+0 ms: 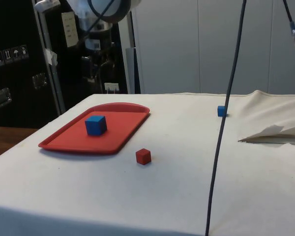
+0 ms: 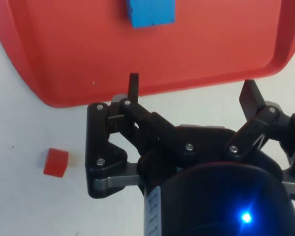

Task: Pick up the largest block and place it onto the tray.

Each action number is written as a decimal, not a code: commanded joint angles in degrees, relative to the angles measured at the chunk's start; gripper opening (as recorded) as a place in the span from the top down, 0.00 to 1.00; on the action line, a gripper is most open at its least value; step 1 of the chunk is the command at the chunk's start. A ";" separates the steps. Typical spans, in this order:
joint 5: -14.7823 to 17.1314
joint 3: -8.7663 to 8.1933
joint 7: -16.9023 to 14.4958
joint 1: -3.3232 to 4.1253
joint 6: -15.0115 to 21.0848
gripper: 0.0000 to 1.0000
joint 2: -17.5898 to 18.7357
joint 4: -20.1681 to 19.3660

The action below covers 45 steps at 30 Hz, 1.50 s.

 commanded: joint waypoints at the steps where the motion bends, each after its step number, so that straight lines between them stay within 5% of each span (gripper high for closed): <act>1: -0.63 -0.34 0.11 0.29 -0.57 0.00 -0.57 -0.52; 14: -1.55 -1.26 -1.60 0.46 -5.50 0.00 -4.53 -2.23; 15: -0.63 -0.86 -1.95 0.00 -5.67 0.00 -3.32 -1.03; 18: -2.18 -1.38 -1.72 0.46 -6.07 0.00 -6.19 -3.32; 45: -6.13 -3.84 -4.87 -0.11 -5.79 0.00 -20.57 -17.88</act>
